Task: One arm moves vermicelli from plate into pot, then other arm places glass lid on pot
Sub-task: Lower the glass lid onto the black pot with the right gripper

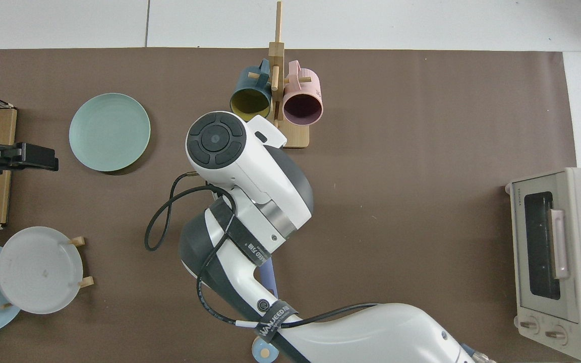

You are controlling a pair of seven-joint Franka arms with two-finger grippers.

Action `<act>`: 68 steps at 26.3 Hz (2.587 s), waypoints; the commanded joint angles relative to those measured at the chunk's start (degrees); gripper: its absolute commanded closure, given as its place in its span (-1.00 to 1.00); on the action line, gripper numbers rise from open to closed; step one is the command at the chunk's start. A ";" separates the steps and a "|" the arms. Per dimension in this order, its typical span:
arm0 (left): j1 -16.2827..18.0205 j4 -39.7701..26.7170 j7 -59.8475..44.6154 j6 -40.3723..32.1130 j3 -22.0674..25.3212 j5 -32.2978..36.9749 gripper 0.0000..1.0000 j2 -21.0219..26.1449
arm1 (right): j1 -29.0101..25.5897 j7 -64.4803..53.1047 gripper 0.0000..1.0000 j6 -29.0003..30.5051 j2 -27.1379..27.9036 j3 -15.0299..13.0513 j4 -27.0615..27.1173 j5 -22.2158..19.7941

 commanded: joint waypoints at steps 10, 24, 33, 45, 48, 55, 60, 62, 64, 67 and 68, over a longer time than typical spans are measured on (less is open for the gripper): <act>0.62 -0.17 0.21 -0.46 -0.55 0.90 -1.00 -0.97 | -1.16 -2.71 1.00 0.93 0.73 0.70 -0.55 0.81; 0.70 -0.08 0.21 -0.46 -0.55 0.90 -1.00 -0.97 | -0.81 -2.71 1.00 1.28 0.73 0.61 -1.34 2.57; 0.62 -0.08 0.21 -0.46 -0.55 0.90 -1.00 -1.06 | -0.99 -2.71 1.00 0.93 0.56 0.61 -1.34 2.13; 0.62 0.01 0.21 -0.46 -0.55 0.90 -1.00 -1.06 | -0.28 -2.54 -1.00 -0.03 0.38 0.44 -1.34 1.78; 0.62 0.01 0.21 -0.46 -0.55 0.90 -1.00 -1.06 | -0.28 -2.54 -1.00 -0.03 0.29 0.35 -1.34 1.78; 0.62 0.01 0.21 -0.46 -0.55 0.90 -1.00 -1.06 | -0.81 -1.83 -1.00 -2.66 -2.50 -0.18 -1.25 1.86; 0.62 0.09 0.21 -0.46 -0.55 0.90 -1.00 -1.06 | -3.97 -2.44 -1.00 -7.49 -9.54 -0.97 -1.78 1.69; 0.62 0.09 0.21 -0.46 -0.55 0.90 -1.00 -1.06 | -6.25 -2.89 -1.00 -7.85 -13.14 -0.97 -4.40 1.69; 0.62 0.01 0.21 -0.46 -0.55 0.90 -1.00 -1.06 | -8.36 -4.20 -1.00 -7.94 -17.35 -0.97 -8.79 1.51; 0.62 0.09 0.21 -0.46 -0.55 0.90 -1.00 -1.06 | -11.96 -6.05 -1.00 -7.68 -23.68 -1.06 -16.44 -0.85; 0.62 0.09 0.21 -0.46 -0.55 0.90 -1.00 -1.06 | -13.19 -6.49 -1.00 -7.68 -25.01 -1.06 -18.02 -1.99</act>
